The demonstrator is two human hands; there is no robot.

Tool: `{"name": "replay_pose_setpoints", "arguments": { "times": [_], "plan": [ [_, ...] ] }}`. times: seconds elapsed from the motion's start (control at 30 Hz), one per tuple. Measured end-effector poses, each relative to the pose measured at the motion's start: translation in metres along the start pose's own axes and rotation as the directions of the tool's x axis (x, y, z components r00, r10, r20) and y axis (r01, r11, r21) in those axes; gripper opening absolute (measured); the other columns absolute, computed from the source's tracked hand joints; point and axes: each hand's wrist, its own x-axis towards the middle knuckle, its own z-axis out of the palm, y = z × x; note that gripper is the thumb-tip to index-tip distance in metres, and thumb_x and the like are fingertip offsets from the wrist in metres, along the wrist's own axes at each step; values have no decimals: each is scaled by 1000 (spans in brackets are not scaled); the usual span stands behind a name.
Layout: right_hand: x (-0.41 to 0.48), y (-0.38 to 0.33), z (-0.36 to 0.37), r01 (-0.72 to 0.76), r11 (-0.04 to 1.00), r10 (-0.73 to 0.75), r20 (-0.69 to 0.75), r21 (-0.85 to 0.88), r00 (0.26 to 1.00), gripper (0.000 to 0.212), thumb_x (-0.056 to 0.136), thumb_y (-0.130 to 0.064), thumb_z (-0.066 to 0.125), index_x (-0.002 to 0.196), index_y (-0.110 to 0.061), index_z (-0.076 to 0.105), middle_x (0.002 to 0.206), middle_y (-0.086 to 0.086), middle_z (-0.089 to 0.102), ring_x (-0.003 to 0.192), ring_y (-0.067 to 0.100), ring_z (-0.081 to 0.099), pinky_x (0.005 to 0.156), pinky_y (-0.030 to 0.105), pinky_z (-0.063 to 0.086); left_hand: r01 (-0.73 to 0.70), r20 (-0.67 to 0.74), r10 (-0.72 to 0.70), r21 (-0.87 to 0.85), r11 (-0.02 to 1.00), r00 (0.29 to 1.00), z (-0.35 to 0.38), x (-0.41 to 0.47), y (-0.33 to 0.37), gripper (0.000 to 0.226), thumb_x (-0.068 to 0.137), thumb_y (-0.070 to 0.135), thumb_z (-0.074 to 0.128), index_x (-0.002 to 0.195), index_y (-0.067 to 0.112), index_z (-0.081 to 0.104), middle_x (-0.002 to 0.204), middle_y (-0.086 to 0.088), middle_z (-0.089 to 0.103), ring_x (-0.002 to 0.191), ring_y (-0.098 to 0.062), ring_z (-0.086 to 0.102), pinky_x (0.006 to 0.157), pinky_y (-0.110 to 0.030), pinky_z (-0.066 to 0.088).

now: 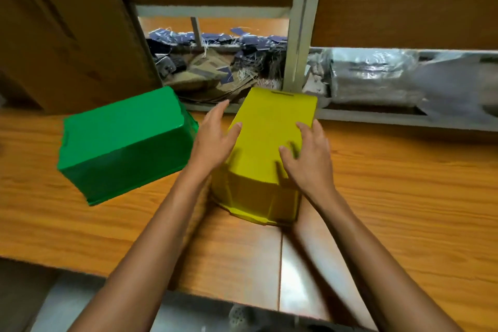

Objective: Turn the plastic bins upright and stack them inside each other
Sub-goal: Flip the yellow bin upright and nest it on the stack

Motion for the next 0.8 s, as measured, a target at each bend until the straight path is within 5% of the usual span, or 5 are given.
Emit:
{"name": "replay_pose_setpoints", "arguments": {
  "times": [0.1,0.23,0.43,0.63,0.8],
  "plan": [
    [9,6,20,-161,986,165,87,-47,983,93,86,-50,63,156,-12,16,163,22,14,151,38,14,118,52,23,100,204,-95,-14,995,974,10,34,-14,65,98,39,54,154,18,27,159,-7,32,144,-26,32,114,-39,28],
    [12,28,43,-421,828,396,145,370,907,99,56,-68,72,139,-20,46,132,5,63,119,26,62,101,47,50,315,447,-174,-264,911,877,22,47,-29,67,97,29,59,154,25,24,149,-6,45,120,-23,53,96,-33,43],
    [10,29,36,-431,728,373,220,533,901,87,52,-58,78,129,-23,59,118,-1,72,105,21,70,97,48,54,413,491,-148,-491,767,859,26,42,-38,67,97,17,59,154,27,24,143,-2,50,110,-18,58,81,-29,50],
    [0,-17,-30,-360,886,342,112,291,933,63,78,-55,64,130,-19,61,123,-3,67,115,25,62,100,45,49,503,472,-194,-721,476,860,37,10,-43,51,99,17,55,144,31,37,123,-4,60,104,-23,63,87,-41,55],
    [-12,-43,-54,-94,994,97,-59,55,994,54,87,-39,38,128,-17,66,133,8,66,122,32,58,101,37,43,537,467,-267,-767,352,843,60,-22,-58,56,98,28,56,148,35,33,140,-7,55,124,-30,57,103,-55,47]
  ]
}}
